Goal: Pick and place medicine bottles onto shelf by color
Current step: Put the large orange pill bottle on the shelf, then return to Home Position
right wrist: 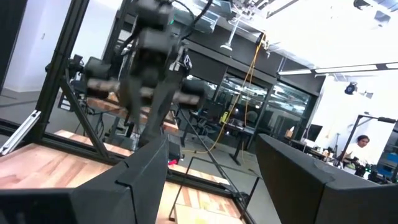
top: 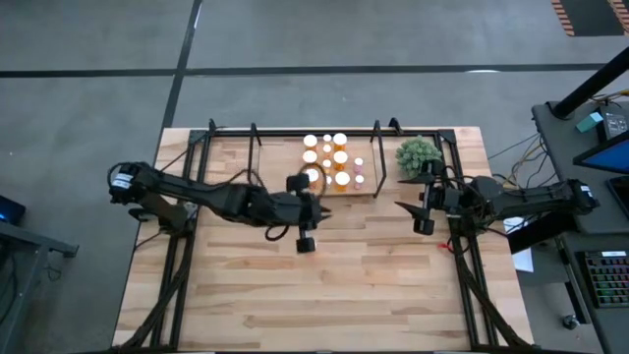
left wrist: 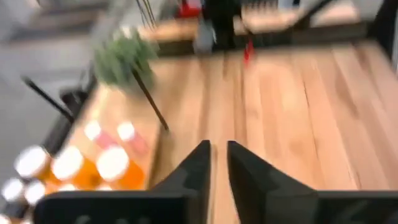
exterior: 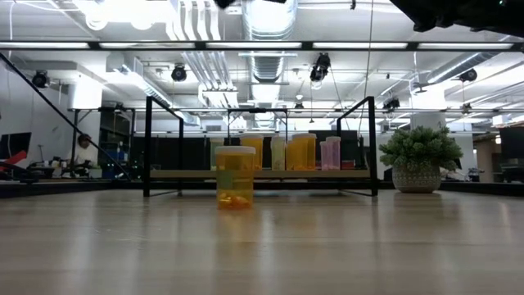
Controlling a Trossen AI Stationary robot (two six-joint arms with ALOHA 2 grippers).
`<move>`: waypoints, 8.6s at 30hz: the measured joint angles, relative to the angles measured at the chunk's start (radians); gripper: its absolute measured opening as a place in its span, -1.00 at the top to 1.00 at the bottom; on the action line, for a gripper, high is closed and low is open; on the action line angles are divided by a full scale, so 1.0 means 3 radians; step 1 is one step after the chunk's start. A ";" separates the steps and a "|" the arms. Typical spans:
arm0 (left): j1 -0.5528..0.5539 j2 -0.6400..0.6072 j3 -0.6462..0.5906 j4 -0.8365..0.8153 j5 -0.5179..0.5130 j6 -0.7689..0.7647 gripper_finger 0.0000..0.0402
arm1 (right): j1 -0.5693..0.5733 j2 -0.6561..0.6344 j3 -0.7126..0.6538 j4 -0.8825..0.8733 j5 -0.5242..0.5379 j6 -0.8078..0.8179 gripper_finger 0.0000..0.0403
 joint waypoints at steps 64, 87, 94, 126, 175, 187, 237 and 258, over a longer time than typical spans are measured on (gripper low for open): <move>-0.0017 0.0781 -0.0634 -0.0395 0.0769 -0.0762 0.07 | -0.0011 0.0000 -0.0003 -0.0070 0.0032 -0.0004 -0.14; 0.0427 -0.0630 -0.0635 -0.1858 -0.0265 -0.2062 0.05 | -0.0013 -0.0001 -0.0004 -0.0068 0.0034 -0.0003 -0.14; 0.0564 -0.0556 -0.0868 -0.1767 -0.0354 -0.2680 0.05 | -0.0013 -0.0001 -0.0004 -0.0066 0.0033 0.0017 -0.14; 0.0923 -0.0010 -0.0870 -0.1786 -0.0641 -0.2838 0.04 | -0.0013 -0.0001 -0.0004 -0.0057 0.0033 0.0001 -0.14; 0.0900 -0.0014 -0.0216 -0.2395 -0.0181 -0.1715 -0.05 | -0.0013 0.0000 -0.0004 -0.0055 0.0032 -0.0006 -0.15; 0.0925 -0.0012 -0.0468 -0.2117 -0.0231 -0.0745 0.95 | -0.0013 -0.0001 -0.0004 -0.0052 0.0032 -0.0011 -0.15; 0.1052 -0.0007 -0.0892 -0.1719 -0.0638 -0.0740 1.00 | -0.0013 -0.0001 -0.0004 -0.0032 0.0032 -0.0025 -0.15; 0.0390 -0.0628 -0.0673 -0.0768 -0.0125 0.0598 1.00 | -0.0011 -0.0105 -0.0070 -0.0083 0.0002 -0.0227 -0.15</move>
